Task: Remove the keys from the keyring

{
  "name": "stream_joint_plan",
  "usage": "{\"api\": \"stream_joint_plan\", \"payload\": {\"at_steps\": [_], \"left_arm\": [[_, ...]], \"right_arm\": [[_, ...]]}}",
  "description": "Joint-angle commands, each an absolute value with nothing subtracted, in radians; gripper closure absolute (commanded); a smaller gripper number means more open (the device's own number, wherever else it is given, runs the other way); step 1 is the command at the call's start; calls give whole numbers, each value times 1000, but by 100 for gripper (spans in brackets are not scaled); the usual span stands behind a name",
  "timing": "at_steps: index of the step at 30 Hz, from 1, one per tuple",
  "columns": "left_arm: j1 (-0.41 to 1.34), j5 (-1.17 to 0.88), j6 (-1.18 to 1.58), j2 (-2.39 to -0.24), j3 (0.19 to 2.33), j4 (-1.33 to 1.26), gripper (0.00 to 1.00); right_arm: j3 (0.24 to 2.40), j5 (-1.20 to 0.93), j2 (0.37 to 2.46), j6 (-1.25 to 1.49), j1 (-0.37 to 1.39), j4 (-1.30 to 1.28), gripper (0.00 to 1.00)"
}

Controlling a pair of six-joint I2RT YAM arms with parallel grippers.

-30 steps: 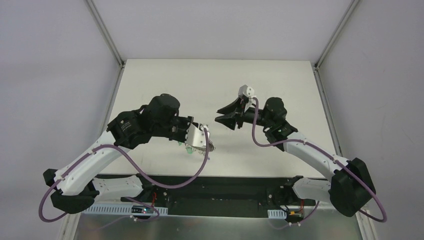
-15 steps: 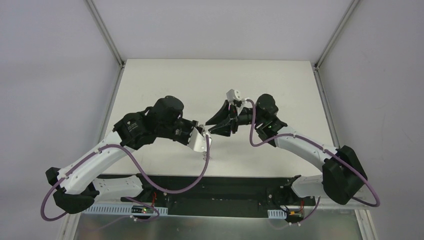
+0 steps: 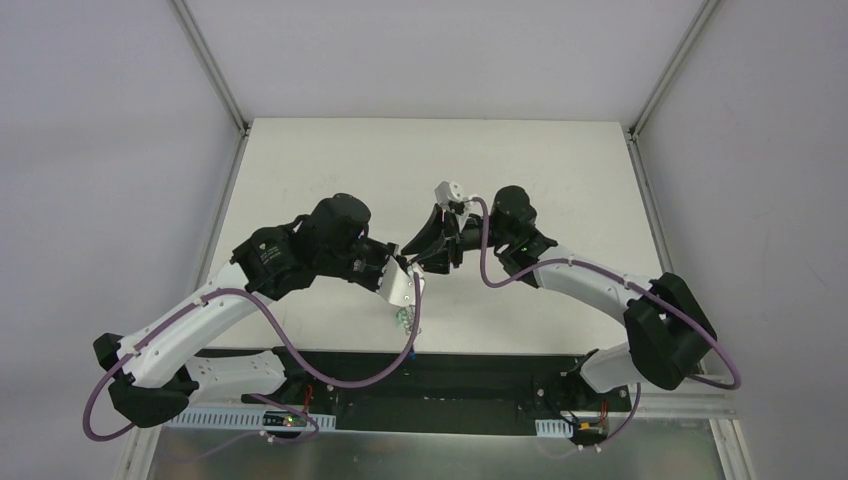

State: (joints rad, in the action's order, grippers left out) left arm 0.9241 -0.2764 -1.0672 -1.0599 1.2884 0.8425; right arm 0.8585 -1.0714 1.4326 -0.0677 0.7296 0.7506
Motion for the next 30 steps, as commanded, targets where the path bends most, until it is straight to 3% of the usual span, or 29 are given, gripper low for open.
{"api": "stream_joint_plan", "payload": {"at_steps": [1,6,10,13,14,17,24,30], "left_arm": [[935,-276,-1100,-1045,1294,792,100],[933,-250,-1109,-1055,1301,788,100],[933,-232,-1122,-1071,1313,782,100],[930,-215,-1130,-1094,1326,781,100],[928,-214,-1132,-1100,1330,782,100],[913,-220,-1138,-1113,1342,778,100],[853,-224,-1155,-1137,1356,758,100],[786,-290,-1144,-1145,1322,694,100]], "right_arm": [[908,-1130,1454,-103,744,787,59],[892,-1131,1466,-119,746,785,59],[909,-1149,1487,-116,747,785,72],[923,-1154,1500,-116,746,786,76],[929,-1158,1505,-117,744,786,79],[948,-1155,1521,-108,734,789,100],[941,-1073,1550,108,638,957,100],[913,-1005,1637,523,561,1421,100]]}}
